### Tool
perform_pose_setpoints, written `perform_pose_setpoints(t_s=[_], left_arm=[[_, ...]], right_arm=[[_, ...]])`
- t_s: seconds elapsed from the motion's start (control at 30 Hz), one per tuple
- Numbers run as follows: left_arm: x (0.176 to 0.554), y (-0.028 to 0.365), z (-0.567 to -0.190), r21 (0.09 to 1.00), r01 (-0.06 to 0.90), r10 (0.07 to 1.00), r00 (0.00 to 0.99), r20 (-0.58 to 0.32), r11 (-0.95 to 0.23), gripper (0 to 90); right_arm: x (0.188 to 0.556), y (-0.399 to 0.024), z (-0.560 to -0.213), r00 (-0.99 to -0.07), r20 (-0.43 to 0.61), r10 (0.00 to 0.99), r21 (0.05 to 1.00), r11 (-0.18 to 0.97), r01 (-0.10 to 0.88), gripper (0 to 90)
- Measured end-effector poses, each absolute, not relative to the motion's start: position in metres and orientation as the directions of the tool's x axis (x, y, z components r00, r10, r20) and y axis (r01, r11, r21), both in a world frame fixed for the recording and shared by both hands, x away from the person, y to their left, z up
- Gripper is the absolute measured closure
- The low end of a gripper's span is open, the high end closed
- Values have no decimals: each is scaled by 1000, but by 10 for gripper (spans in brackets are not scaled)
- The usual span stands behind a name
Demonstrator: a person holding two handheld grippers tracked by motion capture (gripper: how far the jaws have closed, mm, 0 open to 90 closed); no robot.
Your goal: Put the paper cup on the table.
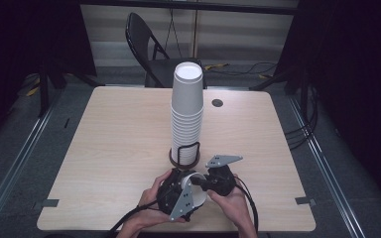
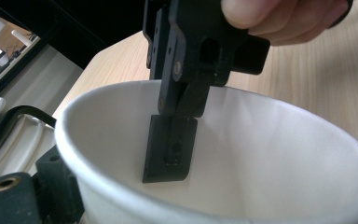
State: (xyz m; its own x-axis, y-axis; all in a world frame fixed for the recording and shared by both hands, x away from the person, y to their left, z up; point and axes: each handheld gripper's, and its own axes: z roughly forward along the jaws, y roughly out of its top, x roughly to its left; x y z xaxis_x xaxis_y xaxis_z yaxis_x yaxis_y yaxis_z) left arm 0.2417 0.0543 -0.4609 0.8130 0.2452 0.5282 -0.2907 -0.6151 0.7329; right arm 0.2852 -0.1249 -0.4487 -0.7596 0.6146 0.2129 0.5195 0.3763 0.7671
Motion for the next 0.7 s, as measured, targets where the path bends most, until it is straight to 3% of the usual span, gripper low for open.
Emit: perform_pose_setpoints(t_s=[0.7], left_arm=[[260,70,-457,832,-153,372,841,394,-533,85]], right_arm=[[281,-137,-448,-714,250,654,831,233,505,604]])
